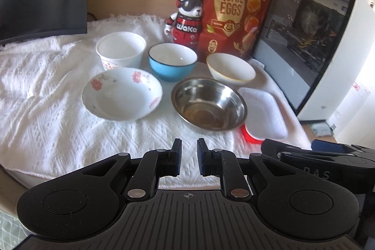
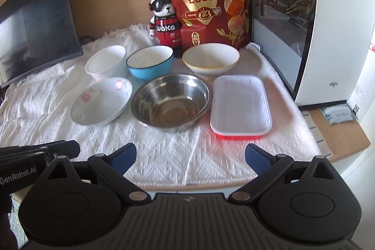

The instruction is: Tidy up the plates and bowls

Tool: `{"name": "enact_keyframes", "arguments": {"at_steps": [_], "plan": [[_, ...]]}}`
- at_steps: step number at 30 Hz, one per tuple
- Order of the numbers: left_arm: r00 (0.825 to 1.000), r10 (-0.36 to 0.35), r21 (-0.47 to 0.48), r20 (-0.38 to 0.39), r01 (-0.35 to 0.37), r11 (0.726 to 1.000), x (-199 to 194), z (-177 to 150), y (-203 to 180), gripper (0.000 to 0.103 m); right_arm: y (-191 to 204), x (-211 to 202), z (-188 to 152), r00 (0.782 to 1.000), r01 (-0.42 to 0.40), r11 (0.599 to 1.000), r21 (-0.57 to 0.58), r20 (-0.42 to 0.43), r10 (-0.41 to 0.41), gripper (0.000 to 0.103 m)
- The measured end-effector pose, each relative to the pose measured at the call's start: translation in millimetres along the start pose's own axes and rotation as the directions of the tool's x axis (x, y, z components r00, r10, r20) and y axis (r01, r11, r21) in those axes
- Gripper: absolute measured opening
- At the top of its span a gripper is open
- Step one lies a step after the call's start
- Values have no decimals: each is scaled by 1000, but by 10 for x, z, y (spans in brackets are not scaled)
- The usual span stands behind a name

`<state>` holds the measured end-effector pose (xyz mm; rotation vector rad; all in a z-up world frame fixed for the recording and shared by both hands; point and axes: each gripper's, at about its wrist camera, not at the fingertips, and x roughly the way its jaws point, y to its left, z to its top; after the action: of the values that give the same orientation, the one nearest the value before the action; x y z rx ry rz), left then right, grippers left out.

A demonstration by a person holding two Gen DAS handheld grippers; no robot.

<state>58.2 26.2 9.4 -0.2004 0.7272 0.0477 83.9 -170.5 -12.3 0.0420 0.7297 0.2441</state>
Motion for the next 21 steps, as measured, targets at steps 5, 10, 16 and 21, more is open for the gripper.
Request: {"name": "enact_keyframes", "arguments": {"at_steps": [5,10,16,21], "plan": [[999,44,12,-32,-43,999,134,113,54,17,22,94,129,1000,-13,1000,-3,-2,13,100],[988,121,60,-99,-116,991,388,211,134,17,62,303,201,1000,-9,1000,12,-21,10,100],[984,113,101,-135,-100,990,590,363,222,17,78,628,300,998,47,999,8,-49,-47,100],[985,90,137,-145,-70,988,776,530,288,17,151,820,366,990,130,990,-61,-41,-132,100]]}}
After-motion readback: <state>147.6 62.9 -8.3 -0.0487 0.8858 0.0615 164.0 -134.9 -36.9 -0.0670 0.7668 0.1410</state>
